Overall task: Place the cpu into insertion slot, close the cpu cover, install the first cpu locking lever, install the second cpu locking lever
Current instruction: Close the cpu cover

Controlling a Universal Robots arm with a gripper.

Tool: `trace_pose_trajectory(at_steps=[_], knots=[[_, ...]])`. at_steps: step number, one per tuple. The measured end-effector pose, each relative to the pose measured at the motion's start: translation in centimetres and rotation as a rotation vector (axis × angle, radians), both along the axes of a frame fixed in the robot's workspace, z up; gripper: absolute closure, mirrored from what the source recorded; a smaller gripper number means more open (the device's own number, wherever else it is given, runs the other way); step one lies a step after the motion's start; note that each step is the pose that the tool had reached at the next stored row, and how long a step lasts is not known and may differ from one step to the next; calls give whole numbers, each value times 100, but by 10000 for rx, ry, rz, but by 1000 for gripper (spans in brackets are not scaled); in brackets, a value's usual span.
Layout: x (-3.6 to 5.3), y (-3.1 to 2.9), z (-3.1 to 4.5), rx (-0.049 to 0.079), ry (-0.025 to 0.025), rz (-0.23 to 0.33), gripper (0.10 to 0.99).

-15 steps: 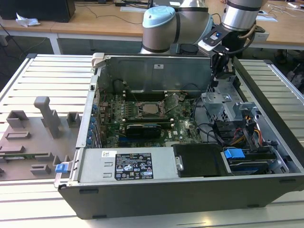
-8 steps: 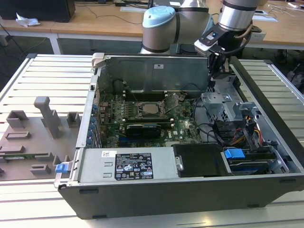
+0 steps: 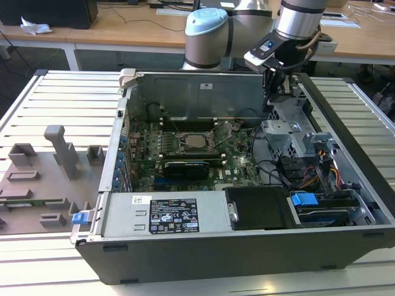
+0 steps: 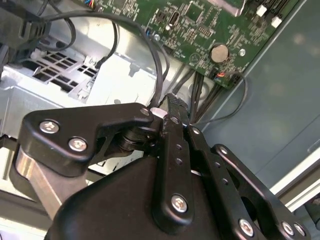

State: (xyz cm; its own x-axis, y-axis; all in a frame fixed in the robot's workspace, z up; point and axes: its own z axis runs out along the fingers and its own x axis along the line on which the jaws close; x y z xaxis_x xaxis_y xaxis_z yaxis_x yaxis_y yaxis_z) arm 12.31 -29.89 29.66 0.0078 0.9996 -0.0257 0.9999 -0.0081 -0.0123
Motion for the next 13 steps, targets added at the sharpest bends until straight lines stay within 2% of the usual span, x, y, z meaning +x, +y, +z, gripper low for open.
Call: trace_pose_trajectory(at_steps=[8, 13], knots=[[-116, 0, -1, 0, 0, -1, 980], [-156, 0, -2, 0, 0, 0, 980]])
